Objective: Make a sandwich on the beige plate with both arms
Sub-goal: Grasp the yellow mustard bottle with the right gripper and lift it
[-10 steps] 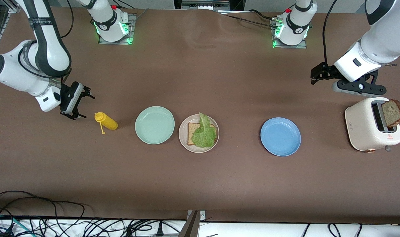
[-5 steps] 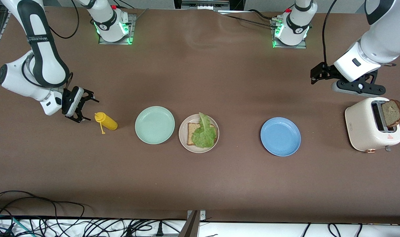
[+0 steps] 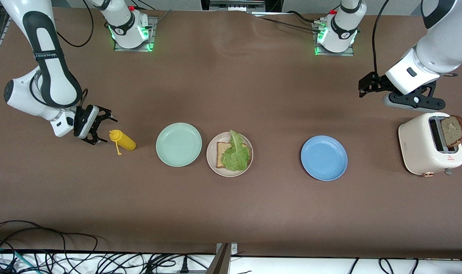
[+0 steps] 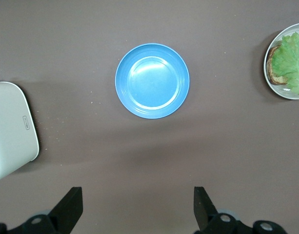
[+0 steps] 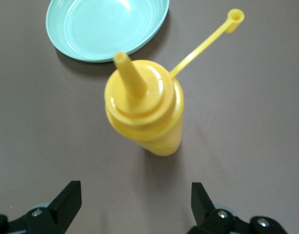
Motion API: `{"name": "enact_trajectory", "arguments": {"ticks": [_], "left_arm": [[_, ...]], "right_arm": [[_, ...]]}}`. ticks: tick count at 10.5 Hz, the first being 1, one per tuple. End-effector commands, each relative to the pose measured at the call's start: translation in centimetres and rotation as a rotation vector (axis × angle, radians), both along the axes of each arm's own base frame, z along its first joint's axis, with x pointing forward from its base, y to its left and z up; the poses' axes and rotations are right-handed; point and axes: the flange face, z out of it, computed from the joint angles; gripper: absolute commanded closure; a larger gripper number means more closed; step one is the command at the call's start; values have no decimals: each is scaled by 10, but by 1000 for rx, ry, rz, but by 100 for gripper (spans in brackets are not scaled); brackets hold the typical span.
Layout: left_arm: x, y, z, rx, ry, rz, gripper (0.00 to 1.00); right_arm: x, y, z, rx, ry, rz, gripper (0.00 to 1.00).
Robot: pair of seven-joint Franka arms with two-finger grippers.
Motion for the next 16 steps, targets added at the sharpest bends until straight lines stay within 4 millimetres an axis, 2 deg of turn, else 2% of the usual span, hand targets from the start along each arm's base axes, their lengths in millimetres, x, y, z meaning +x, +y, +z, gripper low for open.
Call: {"name": "enact_trajectory", "arguments": {"ticks": [1, 6, 9, 11, 16], "left_arm": [[1, -1, 5, -27, 6, -12, 0], [1, -2, 5, -25, 6, -12, 0], [1, -2, 5, -25, 7, -12, 0], [1, -2, 6, -25, 6, -14, 0], [0, -2, 5, -24, 15, -14, 0]], "right_arm": [[9, 3, -2, 15, -24, -5, 0], [19, 12, -7, 26, -29, -11, 0], [18, 29, -22, 75, -30, -24, 0], [22, 39, -21, 61, -50, -15, 0], [26, 51, -33, 59, -52, -23, 0]]}}
